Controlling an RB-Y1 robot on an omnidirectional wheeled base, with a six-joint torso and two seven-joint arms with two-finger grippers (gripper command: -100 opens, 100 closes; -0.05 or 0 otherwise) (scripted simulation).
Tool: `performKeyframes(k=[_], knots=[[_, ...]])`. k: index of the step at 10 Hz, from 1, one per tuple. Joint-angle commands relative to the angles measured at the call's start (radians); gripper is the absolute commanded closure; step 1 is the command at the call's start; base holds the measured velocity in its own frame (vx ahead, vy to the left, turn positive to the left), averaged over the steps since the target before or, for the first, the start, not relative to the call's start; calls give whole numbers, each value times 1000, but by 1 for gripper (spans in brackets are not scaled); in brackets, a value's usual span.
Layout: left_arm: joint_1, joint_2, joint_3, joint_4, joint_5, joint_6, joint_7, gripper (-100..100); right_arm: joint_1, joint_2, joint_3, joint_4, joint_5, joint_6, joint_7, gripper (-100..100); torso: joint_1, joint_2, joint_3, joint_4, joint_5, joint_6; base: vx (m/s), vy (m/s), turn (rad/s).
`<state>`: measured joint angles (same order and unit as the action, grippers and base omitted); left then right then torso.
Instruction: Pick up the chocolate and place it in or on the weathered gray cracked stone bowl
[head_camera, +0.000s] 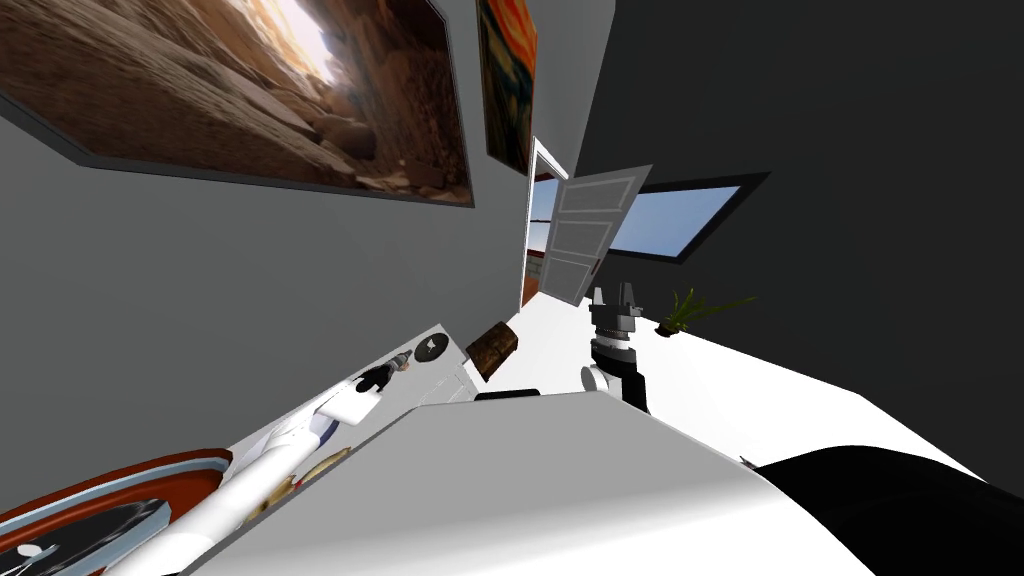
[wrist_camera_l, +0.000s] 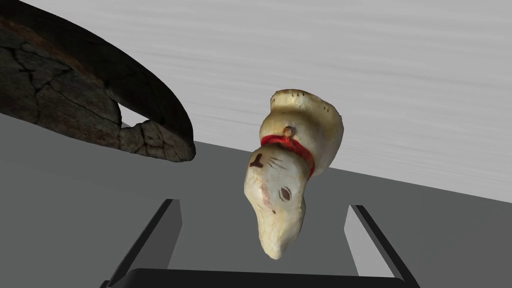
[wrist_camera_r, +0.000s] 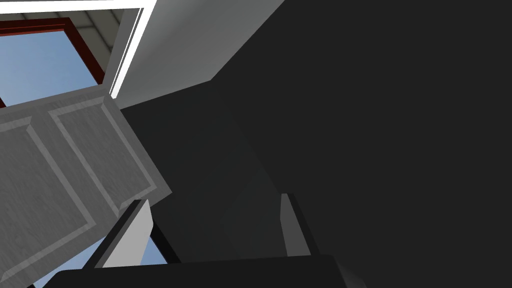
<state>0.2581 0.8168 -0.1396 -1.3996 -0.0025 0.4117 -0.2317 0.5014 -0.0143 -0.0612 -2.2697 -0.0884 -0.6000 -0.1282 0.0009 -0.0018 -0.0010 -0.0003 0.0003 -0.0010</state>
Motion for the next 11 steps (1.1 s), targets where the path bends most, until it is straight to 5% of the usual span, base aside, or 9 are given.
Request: performKeyframes(k=[1,2,3,7,8,9,11], knots=[[-10,-13,2,28,-10,-17,-2,-100,0,0,0,0,0,0,0,0,0,0,0,0,0,0,21,21,-23],[-4,-8,2,14,-6,-9,-1,-100,0,0,0,0,0,0,0,0,0,0,0,0,0,0,10,9,-4],[-4,-8,2,16,-7,-11,-1,100,0,0,0,0,0,0,0,0,-1,1,0,0,0,0,0,0,0],[-5,-9,3,16,-6,-10,0,100,0,0,0,0,0,0,0,0,-2,1,1,0,0,0,0,0,0],[-5,-9,3,16,-6,-10,0,0,0,0,0,0,0,0,0,0,-2,1,1,0,0,0,0,0,0],[6,10,-2,-17,7,8,1,100,0,0,0,0,0,0,0,0,-2,1,1,0,0,0,-20,-22,47],[17,25,-5,-46,19,24,2,100,0,0,0,0,0,0,0,0,-4,4,2,0,-1,-1,-31,-33,43]])
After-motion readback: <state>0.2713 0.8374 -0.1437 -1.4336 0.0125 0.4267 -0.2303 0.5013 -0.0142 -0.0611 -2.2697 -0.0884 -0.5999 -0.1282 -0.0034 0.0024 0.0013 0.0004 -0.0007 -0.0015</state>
